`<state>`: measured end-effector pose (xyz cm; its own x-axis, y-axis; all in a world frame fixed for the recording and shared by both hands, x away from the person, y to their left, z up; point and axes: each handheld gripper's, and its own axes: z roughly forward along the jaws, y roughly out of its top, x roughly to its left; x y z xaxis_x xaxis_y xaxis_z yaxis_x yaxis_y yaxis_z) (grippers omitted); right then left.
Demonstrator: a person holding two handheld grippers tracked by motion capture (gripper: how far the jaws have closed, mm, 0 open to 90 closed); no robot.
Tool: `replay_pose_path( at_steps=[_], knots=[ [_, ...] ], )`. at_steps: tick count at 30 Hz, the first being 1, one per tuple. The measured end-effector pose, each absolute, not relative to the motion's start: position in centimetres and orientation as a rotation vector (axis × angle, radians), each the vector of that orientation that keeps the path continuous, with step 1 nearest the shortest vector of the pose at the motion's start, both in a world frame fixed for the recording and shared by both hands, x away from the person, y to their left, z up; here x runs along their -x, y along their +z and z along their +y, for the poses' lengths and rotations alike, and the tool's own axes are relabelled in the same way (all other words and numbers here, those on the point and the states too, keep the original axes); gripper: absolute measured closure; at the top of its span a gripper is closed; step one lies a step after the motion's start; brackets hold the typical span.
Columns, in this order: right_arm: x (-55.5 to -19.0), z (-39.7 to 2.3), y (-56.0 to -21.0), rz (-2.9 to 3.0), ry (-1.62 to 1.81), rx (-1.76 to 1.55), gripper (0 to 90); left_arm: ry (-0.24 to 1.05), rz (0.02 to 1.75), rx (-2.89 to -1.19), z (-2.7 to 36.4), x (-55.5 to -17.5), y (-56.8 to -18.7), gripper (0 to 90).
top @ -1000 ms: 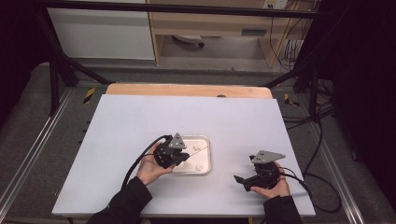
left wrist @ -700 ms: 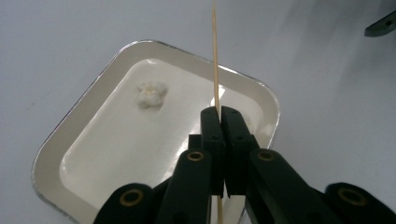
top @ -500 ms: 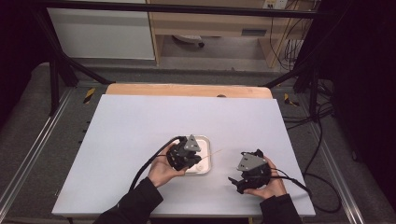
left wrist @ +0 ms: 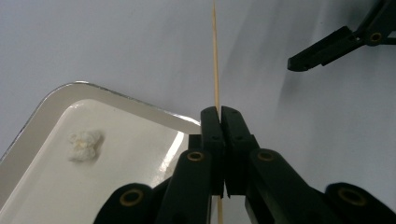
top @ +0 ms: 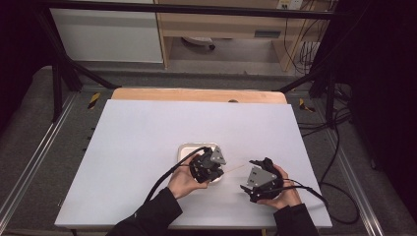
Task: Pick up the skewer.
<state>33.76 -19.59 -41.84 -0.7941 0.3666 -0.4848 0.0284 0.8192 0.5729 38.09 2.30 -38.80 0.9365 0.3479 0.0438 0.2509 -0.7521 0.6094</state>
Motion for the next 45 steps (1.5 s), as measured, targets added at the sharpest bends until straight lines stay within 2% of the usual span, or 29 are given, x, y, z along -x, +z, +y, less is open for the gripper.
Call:
replay_pose_path(
  at_steps=[5,10,13,14,17,30,40,45],
  knots=[
    [-33.7,-19.5,-42.1,2.375,0.748,-0.19,25.7,0.197,0.411,-2.477,1.4,-38.1,-38.7,88.7],
    [-33.7,-19.5,-42.3,2.354,0.721,-0.084,37.5,0.19,0.385,-2.499,0.3,-37.8,-38.7,88.7],
    [-33.7,-19.5,-42.4,2.351,0.708,-0.049,40.6,0.183,0.372,-2.503,-0.3,-37.6,-38.7,88.7],
    [-33.7,-19.6,-42.5,2.342,0.677,-0.018,44.9,0.182,0.364,-2.505,-0.4,-37.6,-38.7,88.7],
    [-33.7,-19.6,-42.6,2.348,0.655,0.012,48.1,0.178,0.349,-2.517,-0.8,-37.4,-38.7,88.7],
    [-33.7,-19.3,-43.1,2.329,0.553,0.22,76.2,0.153,0.339,-2.53,-1.6,-37.3,-39.1,88.7],
    [-33.6,-19.4,-43.1,2.343,0.533,0.26,86.4,0.135,0.329,-2.532,-1.5,-37.3,-39.2,88.7],
    [-33.5,-19.4,-43.2,2.337,0.52,0.29,88.3,0.127,0.333,-2.524,-1.2,-37.4,-39.2,88.7]
  ],
)
